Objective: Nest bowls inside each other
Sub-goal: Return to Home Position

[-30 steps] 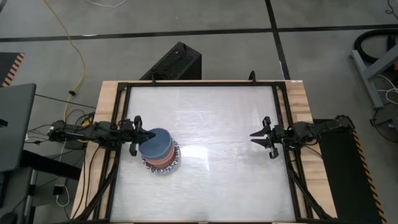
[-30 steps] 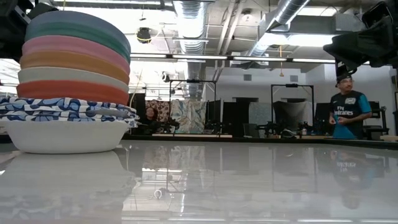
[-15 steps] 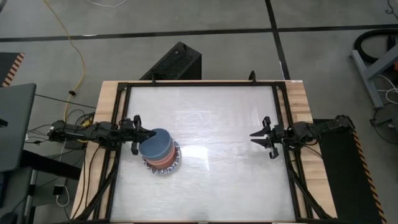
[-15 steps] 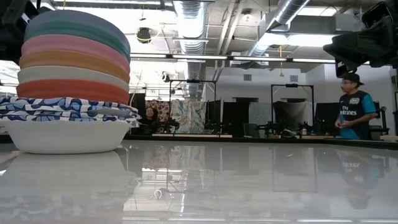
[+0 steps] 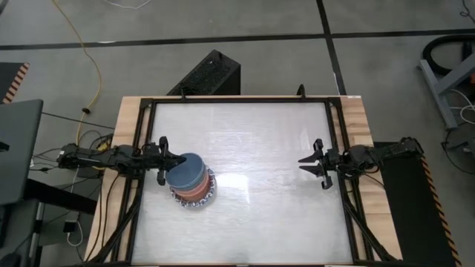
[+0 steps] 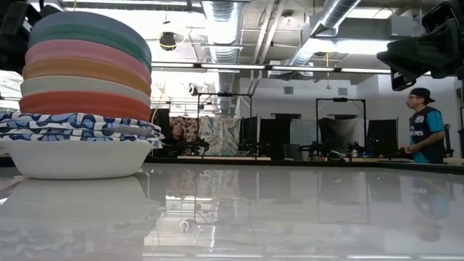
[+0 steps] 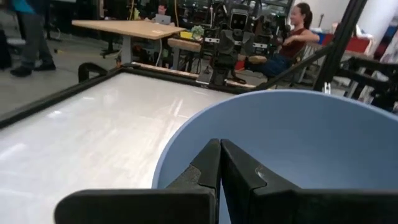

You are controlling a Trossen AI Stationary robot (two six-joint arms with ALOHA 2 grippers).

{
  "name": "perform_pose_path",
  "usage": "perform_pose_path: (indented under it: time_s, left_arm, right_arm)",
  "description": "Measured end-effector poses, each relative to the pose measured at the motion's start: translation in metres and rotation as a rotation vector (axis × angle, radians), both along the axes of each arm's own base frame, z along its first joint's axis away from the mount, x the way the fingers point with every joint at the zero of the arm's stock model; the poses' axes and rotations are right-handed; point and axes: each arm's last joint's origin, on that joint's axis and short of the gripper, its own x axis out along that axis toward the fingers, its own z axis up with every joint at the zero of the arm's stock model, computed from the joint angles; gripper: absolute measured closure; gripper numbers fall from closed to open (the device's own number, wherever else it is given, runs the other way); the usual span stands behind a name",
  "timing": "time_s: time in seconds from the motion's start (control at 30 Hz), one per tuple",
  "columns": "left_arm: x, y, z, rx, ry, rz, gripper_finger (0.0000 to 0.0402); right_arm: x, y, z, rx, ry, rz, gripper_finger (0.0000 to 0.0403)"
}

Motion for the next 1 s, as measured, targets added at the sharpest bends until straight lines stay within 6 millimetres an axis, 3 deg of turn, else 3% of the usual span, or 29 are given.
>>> perform_pose_path:
  time_s: [0.13,1.0]
  left_arm:
    - [0.0000,-0.0001,0.0000,0.048,0.005,0.000,0.0401]
    - [0.0000,0.0000,0.0000,-0.048,-0.005,-0.001,0.0401]
  right_arm:
    - [0.0000,0.0000,0.0000,0.000,0.000,0.000,0.0282]
    - [0.0000,0.0000,0.0000,0.000,0.000,0.000,0.0282]
